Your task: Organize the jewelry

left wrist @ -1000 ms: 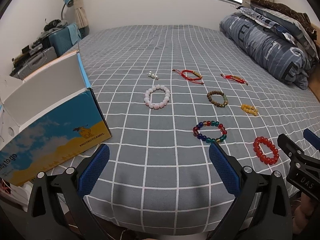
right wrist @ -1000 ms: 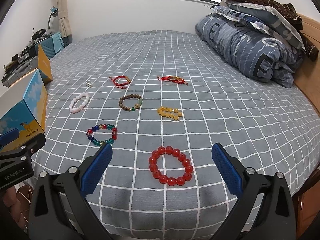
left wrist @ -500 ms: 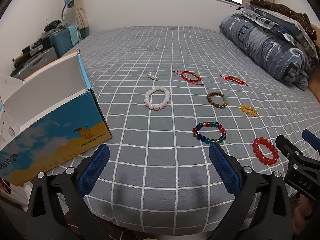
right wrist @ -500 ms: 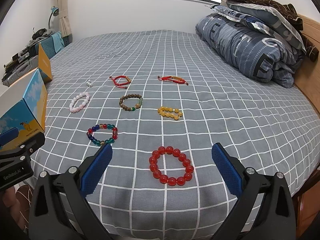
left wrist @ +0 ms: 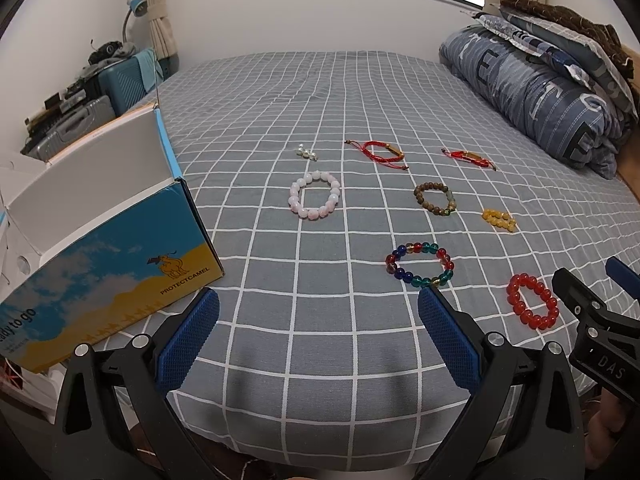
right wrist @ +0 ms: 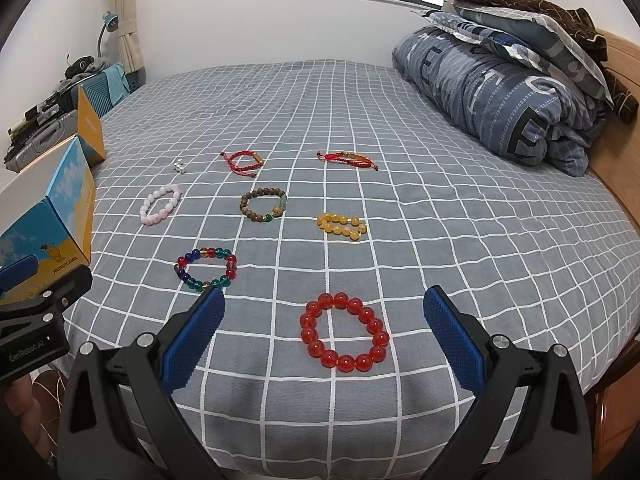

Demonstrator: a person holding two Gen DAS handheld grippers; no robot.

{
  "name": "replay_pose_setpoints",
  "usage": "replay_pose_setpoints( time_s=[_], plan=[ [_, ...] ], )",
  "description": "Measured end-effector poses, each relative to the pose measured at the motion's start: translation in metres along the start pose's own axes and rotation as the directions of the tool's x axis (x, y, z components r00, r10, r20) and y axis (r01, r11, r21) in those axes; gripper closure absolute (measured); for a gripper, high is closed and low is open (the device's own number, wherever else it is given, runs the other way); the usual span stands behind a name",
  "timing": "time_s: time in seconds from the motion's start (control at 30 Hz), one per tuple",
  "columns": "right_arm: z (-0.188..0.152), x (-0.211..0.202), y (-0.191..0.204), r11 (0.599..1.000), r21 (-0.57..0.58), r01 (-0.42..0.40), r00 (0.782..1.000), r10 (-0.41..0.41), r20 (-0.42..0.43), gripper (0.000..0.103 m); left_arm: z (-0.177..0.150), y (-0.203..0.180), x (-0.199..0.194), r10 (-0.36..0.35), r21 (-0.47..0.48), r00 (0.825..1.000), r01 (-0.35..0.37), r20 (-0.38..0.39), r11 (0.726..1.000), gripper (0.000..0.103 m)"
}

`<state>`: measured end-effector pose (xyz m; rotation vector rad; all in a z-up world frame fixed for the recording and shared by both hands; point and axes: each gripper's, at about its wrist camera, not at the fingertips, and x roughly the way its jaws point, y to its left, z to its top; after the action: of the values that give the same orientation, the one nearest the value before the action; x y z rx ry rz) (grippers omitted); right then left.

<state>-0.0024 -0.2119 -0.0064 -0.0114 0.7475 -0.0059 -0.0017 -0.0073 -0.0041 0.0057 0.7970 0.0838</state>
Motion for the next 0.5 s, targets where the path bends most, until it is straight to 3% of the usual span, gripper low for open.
replay_pose_setpoints(
  time_s=[0.5],
  plan=[
    [0.0000,0.0003,0.0004,1.000,-0.008,0.000,1.000,0.000,-0.002,0.007,-0.0003,-0.0016,0.0013,0.020,0.012,1.000,-0.020,0.007,1.000,0.006]
  ],
)
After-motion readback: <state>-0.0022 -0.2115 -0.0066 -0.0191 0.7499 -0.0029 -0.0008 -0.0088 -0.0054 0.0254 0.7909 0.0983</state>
